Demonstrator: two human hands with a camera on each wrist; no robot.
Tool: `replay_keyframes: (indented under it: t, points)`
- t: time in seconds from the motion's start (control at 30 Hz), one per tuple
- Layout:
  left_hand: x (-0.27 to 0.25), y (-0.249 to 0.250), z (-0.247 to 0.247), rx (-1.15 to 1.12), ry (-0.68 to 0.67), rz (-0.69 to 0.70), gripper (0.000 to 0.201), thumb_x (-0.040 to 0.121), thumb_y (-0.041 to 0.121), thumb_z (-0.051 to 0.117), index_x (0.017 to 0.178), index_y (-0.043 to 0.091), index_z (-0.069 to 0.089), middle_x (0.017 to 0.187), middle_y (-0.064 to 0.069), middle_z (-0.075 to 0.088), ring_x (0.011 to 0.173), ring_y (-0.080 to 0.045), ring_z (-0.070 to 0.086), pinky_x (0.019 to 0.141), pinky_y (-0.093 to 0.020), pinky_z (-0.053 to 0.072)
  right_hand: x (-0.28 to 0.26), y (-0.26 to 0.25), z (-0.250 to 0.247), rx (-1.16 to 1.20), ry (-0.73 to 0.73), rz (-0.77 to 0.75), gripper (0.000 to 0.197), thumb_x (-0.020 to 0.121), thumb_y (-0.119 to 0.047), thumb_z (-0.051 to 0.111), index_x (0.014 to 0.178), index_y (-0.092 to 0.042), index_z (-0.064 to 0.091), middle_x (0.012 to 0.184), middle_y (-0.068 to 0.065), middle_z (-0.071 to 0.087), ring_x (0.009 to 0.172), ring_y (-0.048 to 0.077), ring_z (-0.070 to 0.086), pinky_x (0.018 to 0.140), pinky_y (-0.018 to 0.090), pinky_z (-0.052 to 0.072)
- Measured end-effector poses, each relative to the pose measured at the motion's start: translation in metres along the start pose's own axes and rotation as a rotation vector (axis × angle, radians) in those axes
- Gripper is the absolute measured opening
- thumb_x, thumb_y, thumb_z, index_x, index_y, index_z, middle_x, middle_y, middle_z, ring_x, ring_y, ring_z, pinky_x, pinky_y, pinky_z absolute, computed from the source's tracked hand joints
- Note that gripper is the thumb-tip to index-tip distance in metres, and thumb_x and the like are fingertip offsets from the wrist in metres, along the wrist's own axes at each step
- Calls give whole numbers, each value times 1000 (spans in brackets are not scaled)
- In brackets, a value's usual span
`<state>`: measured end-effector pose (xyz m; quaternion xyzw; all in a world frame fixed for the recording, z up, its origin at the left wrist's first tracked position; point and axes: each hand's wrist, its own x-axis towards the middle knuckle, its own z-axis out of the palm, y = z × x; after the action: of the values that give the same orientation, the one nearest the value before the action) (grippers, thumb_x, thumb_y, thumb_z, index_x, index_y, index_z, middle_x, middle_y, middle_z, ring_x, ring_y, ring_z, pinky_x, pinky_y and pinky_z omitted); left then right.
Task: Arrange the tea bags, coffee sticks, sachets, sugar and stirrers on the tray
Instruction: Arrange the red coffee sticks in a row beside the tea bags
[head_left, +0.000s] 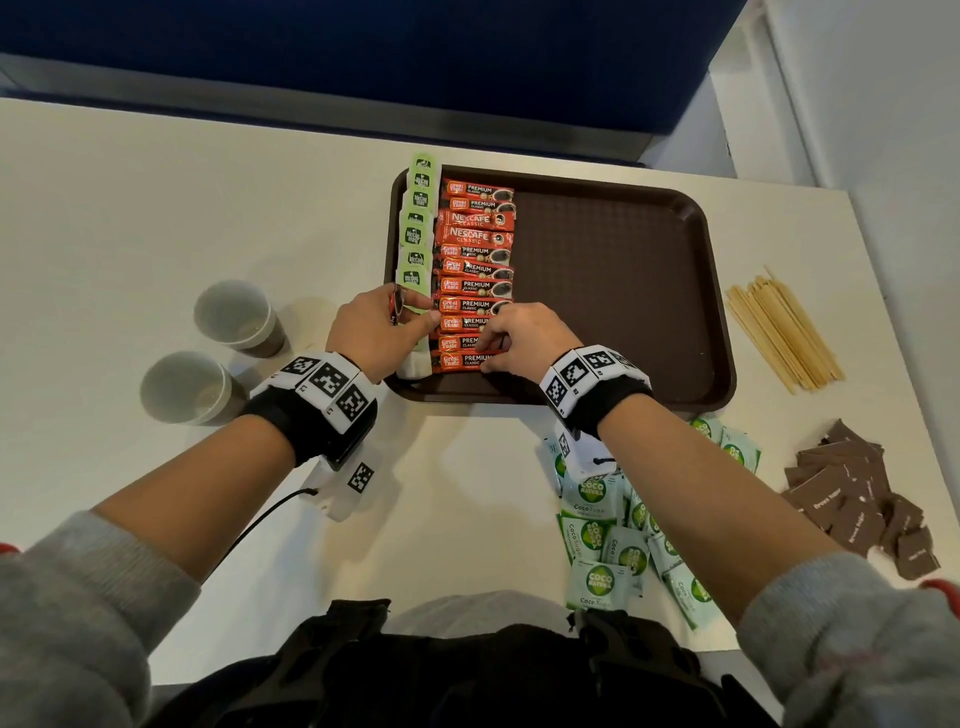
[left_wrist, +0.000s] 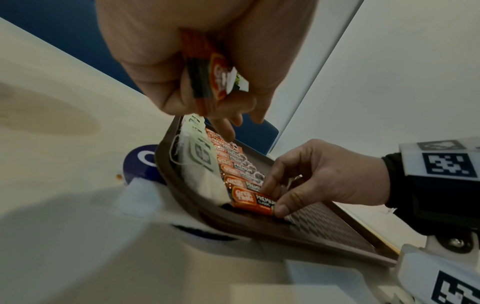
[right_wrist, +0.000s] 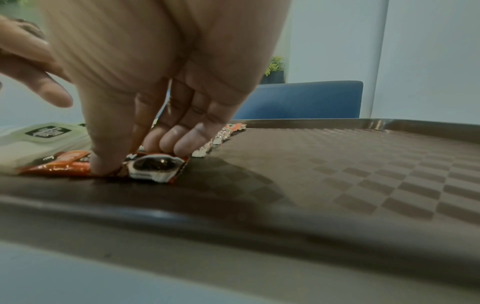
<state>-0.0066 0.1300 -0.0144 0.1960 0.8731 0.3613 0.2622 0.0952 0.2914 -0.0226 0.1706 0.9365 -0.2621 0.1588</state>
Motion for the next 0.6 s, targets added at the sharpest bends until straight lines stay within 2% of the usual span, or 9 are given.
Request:
replay_keyframes:
  t: [0.07,0.2,0.27,0.33,0.43,0.53,0.6]
  points:
    - [0,0,1,-6,1,1,26,88,40,63,106,22,64,96,9,59,83,-14,57,60,-24,43,0,1,0,1,5,1,22,77,-24,76,98,-21,70,93,-8,57,86,8,54,84,28,50]
    - [-1,1,1,-1,-2,2,23,89,40,62,104,23,64,96,7,62,83,-17,60,56,-22,42,2,4,2,2,8,-5,22,75,-27,77,96,-22,70,92,-9,56,85,7,53,85,31,51]
    - [-1,1,2,-2,2,0,22,91,39,60,104,23,64,104,1,67,92,-23,64,66,-25,45,3,5,2,17,57,-12,23,75,-30,77,95,-21,70,93,-9,57,85,8,54,85,33,52]
    - [-1,1,1,-4,5,-5,21,92,37,58,105,22,64,112,-1,67,100,-26,64,70,-28,46,5,8,2,57,165,11,22,77,-30,75,96,-19,71,94,-7,57,86,10,56,84,32,52]
    - [-2,1,-1,-6,4,-10,20,92,35,59,106,23,64,112,1,66,98,-22,64,73,-29,50,9,16,1,97,290,94,21,80,-26,73,97,-15,70,96,-1,57,88,16,60,86,34,51]
    - [-2,0,-2,-12,0,-17,19,91,35,59,105,24,64,107,1,68,87,-19,62,72,-29,49,10,21,2,84,265,155,22,82,-25,71,100,-14,70,104,4,58,93,18,60,89,33,50]
    - [-2,1,-2,-11,-5,-24,19,91,35,59,105,24,64,106,1,68,89,-21,64,73,-29,50,10,21,4,82,252,160,21,82,-24,71,101,-13,70,105,4,59,94,18,60,89,31,50]
